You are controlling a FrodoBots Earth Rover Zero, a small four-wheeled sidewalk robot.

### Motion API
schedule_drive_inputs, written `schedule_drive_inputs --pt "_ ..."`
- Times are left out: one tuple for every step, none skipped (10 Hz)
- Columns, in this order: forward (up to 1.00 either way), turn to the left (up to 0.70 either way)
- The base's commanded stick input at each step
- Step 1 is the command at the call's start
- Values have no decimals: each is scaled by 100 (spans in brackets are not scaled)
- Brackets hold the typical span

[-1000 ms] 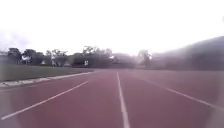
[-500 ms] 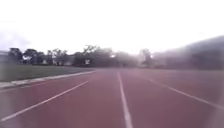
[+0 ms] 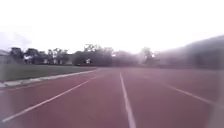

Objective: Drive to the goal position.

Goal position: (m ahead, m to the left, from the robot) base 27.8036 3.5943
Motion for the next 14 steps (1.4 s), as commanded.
schedule_drive_inputs --pt "70 0" --pt "70 0" --pt "70 0" --pt "70 0" --pt "70 0" --pt "70 0" --pt "70 0" --pt "70 0" --pt "70 0" --pt "70 0" --pt "70 -5" --pt "70 -30" --pt "70 -29" --pt "70 -22"
